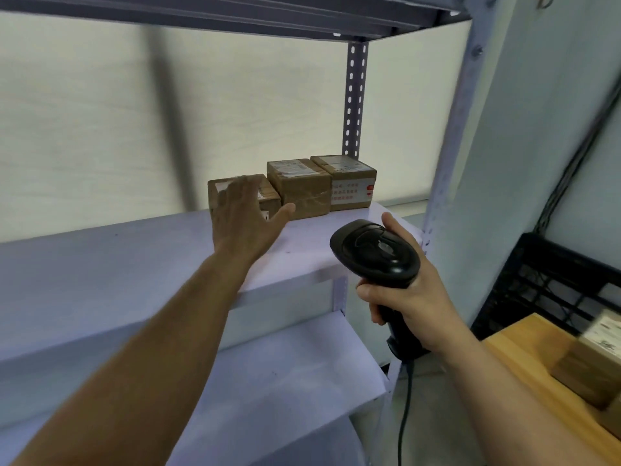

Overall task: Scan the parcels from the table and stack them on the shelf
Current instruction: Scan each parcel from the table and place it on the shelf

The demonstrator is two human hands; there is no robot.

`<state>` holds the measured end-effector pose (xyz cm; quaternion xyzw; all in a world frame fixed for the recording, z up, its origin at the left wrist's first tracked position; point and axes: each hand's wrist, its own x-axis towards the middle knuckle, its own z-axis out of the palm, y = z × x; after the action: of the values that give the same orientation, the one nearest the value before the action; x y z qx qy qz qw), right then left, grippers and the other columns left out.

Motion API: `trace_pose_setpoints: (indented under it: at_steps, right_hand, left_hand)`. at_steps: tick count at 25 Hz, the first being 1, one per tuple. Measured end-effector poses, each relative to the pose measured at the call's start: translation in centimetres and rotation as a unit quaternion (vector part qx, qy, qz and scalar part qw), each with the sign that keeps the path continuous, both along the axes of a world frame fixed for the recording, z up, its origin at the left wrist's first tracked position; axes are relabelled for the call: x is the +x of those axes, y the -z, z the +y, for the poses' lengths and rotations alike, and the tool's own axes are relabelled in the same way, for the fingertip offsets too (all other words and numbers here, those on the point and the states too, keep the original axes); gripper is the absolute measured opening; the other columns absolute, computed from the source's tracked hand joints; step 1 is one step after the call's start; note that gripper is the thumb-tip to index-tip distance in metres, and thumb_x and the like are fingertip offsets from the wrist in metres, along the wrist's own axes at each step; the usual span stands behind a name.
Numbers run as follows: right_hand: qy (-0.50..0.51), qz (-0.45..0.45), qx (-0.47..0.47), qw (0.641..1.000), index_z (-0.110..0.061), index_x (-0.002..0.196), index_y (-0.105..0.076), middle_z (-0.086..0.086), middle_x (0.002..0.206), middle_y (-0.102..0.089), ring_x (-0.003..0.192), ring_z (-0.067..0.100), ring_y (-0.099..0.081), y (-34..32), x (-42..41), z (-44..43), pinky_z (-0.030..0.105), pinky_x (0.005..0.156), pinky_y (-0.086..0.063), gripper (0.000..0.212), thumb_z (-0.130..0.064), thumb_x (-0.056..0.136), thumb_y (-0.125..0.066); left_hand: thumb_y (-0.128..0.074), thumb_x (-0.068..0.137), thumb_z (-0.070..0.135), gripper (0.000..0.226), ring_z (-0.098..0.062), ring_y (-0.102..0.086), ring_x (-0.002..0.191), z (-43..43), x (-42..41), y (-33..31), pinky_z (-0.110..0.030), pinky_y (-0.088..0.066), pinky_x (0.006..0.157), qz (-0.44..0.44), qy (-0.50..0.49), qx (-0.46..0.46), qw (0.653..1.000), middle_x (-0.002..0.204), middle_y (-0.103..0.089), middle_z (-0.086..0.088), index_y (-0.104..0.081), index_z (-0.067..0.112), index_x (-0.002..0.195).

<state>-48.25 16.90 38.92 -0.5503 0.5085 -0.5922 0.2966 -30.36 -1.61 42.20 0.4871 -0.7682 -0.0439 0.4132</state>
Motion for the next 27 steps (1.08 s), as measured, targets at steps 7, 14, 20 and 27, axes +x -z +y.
trace_pose_setpoints:
  at_steps: [7,14,20,27]
  right_hand:
    - [0.049,-0.002,-0.005,0.999,-0.058,0.127,-0.039,0.014,0.103,-0.063,0.05,0.024,-0.057,1.3,-3.3,8.7,0.03,0.047,-0.049,0.096,0.015,0.075,-0.073]
    - [0.124,-0.002,0.001,0.992,-0.054,0.134,-0.035,0.011,0.11,-0.064,0.071,0.004,-0.062,3.8,-8.1,18.3,0.025,0.066,-0.05,0.096,-0.017,0.061,-0.085]
    - [0.175,-0.007,0.034,0.984,-0.055,0.139,-0.032,0.008,0.106,-0.063,0.064,0.006,-0.064,5.7,-11.7,27.1,0.026,0.053,-0.051,0.101,-0.009,0.065,-0.082]
    - [0.277,-0.01,0.057,0.959,-0.047,0.148,-0.029,0.002,0.133,-0.058,0.072,0.016,-0.064,7.6,-14.7,34.2,0.04,0.063,-0.055,0.106,-0.005,0.068,-0.085]
  left_hand:
    - [-0.06,0.089,0.05,0.064,-0.023,-0.037,0.133,10.8,-7.3,4.7,-0.04,-0.032,0.108,0.005,0.091,0.045,0.995,0.145,-0.042,-0.005,-0.041,0.019,0.141]
    - [-0.058,0.089,0.051,0.064,-0.024,-0.035,0.135,20.4,-14.9,8.8,-0.036,-0.032,0.108,-0.018,0.17,0.095,0.981,0.143,-0.043,-0.006,-0.04,0.019,0.141]
    - [-0.06,0.09,0.047,0.062,-0.024,-0.037,0.131,28.2,-20.9,11.3,-0.037,-0.031,0.107,-0.027,0.252,0.126,0.959,0.141,-0.044,-0.005,-0.041,0.019,0.141]
    - [-0.055,0.091,0.051,0.064,-0.022,-0.032,0.134,34.6,-26.6,13.1,-0.039,-0.032,0.11,-0.082,0.332,0.162,0.926,0.144,-0.04,-0.003,-0.035,0.021,0.144]
